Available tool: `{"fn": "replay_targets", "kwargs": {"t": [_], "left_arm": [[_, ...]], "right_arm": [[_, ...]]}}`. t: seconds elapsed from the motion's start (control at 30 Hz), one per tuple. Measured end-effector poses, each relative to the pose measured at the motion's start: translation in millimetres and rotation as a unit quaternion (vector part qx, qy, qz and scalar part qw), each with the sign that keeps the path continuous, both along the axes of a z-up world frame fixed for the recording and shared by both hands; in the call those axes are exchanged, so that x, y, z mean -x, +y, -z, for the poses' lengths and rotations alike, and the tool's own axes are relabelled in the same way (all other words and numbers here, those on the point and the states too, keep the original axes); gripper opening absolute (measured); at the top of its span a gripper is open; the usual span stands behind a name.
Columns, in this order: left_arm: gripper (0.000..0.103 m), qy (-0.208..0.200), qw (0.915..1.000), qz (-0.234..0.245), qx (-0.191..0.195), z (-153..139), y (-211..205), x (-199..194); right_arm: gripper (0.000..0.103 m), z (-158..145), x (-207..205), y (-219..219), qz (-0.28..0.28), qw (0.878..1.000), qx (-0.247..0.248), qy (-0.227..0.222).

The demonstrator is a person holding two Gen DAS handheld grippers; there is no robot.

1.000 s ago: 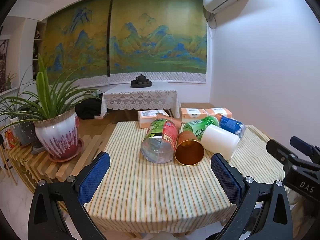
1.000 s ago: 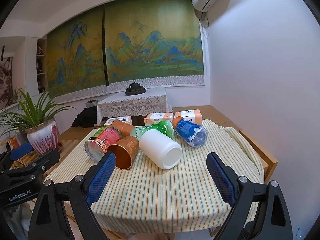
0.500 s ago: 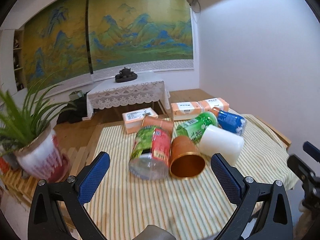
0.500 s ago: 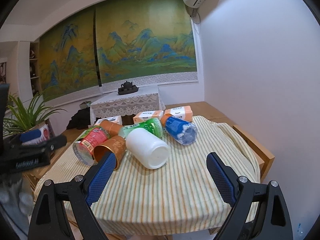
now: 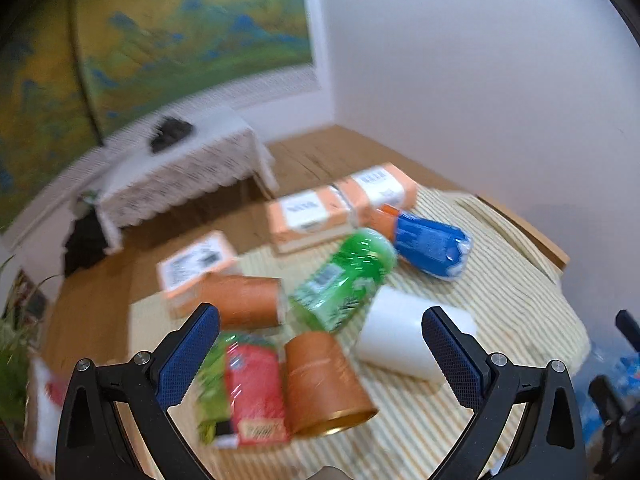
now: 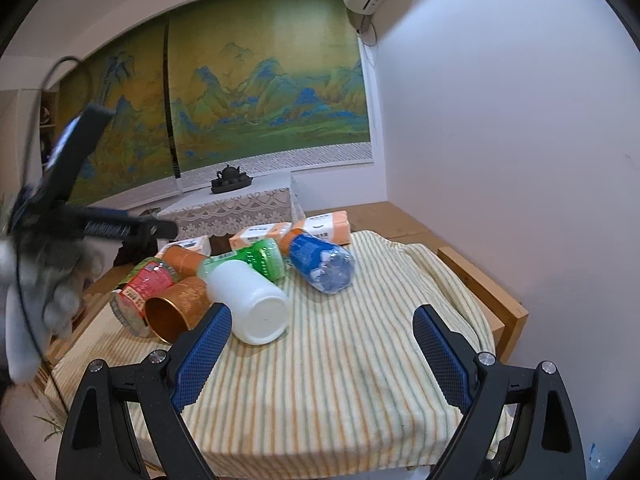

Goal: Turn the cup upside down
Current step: 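Reach the left tool to the green cup lying on its side and grasp it, then lift the green cup off the table with the left tool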

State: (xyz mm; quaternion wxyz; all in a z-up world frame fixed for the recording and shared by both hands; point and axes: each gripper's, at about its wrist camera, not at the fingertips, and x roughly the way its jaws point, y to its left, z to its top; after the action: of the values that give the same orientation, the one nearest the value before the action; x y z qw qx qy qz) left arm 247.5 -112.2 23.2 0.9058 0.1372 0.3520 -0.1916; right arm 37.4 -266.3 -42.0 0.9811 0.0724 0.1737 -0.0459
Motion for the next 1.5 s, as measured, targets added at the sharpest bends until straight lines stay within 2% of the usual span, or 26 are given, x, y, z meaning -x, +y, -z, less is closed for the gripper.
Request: {"fn": "replay_targets", "kwargs": {"t": [0.13, 0.33, 0.4, 0.43, 0.6, 0.73, 0.87, 0.93, 0.97, 1.13, 1.27, 1.5], "left_arm": [[0.102, 0.049, 0.9984, 0.02, -0.019, 7, -25, -45], [0.098, 0.108, 0.9893, 0.058, -0.08, 37, -66, -95], [0.098, 0.135, 0.9853, 0.068, -0.081, 48, -73, -108], [0.094, 0.15, 0.9825, 0.071, -0.083, 55, -76, -115], [0.09, 0.182, 0.976, 0.074, -0.094, 78, -82, -135], [0.086, 0.193, 0.9719, 0.084, -0.106, 91, -90, -143], [0.086, 0.201, 0.967, 0.1, -0.12, 103, -95, -144], [0.078, 0.203, 0.9649, 0.104, -0.131, 111, -99, -145], [0.077, 0.203, 0.9643, 0.105, -0.134, 113, -100, -146], [0.076, 0.192, 0.9656, 0.116, -0.132, 114, -100, -145], [0.075, 0.167, 0.9692, 0.111, -0.143, 111, -99, -143], [0.073, 0.127, 0.9756, 0.11, -0.141, 83, -97, -140]], "right_arm": [[0.09, 5, -2, -14, 0.011, 1.0, -0.009, 0.003], [0.09, 13, -5, -35, 0.033, 0.999, -0.021, 0.009], [0.09, 16, -8, -43, 0.04, 0.999, -0.026, 0.014], [0.09, 18, -9, -45, 0.043, 0.999, -0.028, 0.016], [0.09, 22, -12, -56, 0.056, 0.998, -0.032, 0.019], [0.09, 25, -16, -65, 0.063, 0.997, -0.041, 0.024], [0.09, 29, -19, -69, 0.066, 0.996, -0.048, 0.027], [0.09, 29, -19, -69, 0.066, 0.996, -0.05, 0.028], [0.09, 30, -20, -70, 0.067, 0.996, -0.051, 0.029], [0.09, 34, -22, -74, 0.068, 0.995, -0.064, 0.036], [0.09, 35, -23, -76, 0.069, 0.994, -0.072, 0.038], [0.09, 35, -24, -75, 0.067, 0.994, -0.073, 0.036]]}}
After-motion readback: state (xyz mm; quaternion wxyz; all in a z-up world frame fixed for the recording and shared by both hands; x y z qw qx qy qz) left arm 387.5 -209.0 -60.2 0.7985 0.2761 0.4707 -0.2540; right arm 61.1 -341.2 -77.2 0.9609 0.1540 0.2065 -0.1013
